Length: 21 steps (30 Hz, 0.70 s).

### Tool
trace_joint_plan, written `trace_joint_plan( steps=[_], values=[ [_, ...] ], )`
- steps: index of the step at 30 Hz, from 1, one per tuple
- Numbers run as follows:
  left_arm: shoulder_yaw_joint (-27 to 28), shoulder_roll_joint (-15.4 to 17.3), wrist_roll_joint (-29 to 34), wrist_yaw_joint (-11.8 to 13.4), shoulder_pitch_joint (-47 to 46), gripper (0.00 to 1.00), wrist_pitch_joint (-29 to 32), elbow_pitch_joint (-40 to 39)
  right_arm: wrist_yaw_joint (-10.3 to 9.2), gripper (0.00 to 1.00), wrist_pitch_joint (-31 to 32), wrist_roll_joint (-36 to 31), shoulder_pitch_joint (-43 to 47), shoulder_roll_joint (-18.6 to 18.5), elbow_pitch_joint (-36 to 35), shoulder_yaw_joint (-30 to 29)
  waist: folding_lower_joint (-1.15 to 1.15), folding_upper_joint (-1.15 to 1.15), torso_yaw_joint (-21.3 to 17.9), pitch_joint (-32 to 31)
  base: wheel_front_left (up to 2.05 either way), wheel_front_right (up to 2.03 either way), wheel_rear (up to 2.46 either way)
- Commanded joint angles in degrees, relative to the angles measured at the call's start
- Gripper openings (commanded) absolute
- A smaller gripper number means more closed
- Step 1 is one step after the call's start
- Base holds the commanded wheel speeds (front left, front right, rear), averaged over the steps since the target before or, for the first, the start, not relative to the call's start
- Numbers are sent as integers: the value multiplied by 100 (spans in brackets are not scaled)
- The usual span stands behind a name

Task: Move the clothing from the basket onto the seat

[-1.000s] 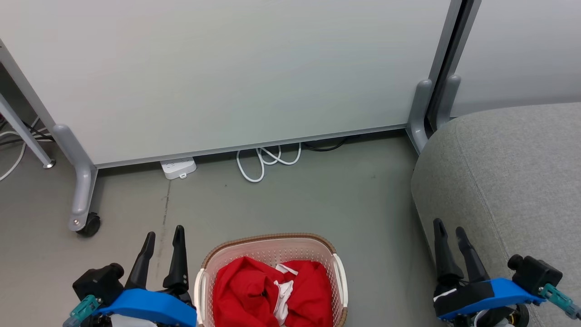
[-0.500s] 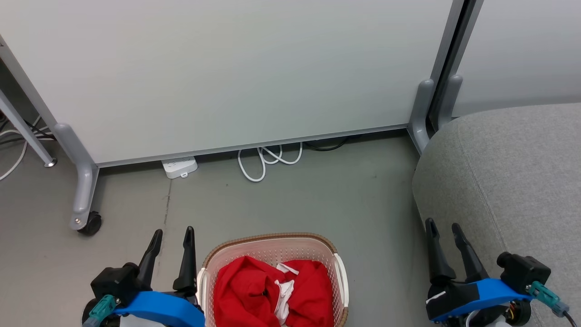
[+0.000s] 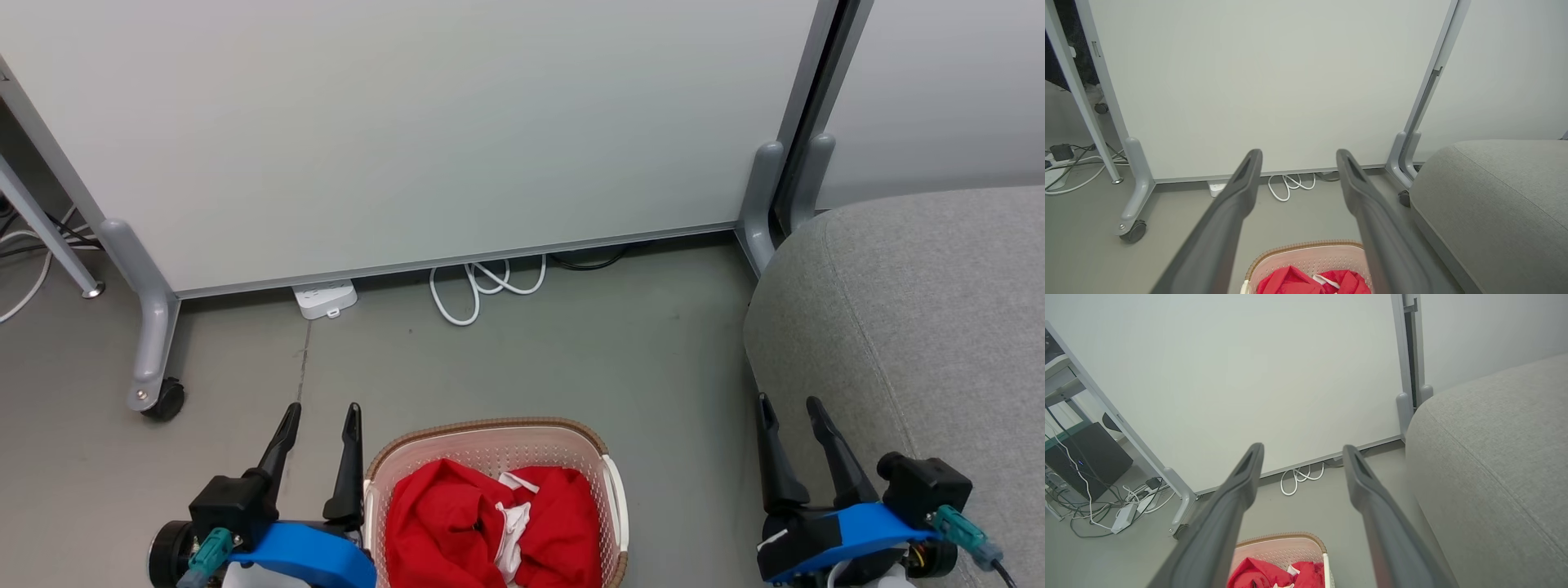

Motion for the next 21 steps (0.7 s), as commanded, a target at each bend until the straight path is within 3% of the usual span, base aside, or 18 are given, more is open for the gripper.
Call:
trace_joint_plan(
  steps=[1, 21],
  values=[
    [-38, 45, 141, 35, -72, 100, -54, 5, -1, 100, -59, -135, -69, -33, 6, 28, 0, 0, -2, 1, 0, 0, 0],
    [-65, 11, 914, 86, -104, 100, -270, 145, -2, 100, -280, -1036, -56, -38, 111, 54, 0, 0, 41, -6, 0, 0, 0]
  ],
)
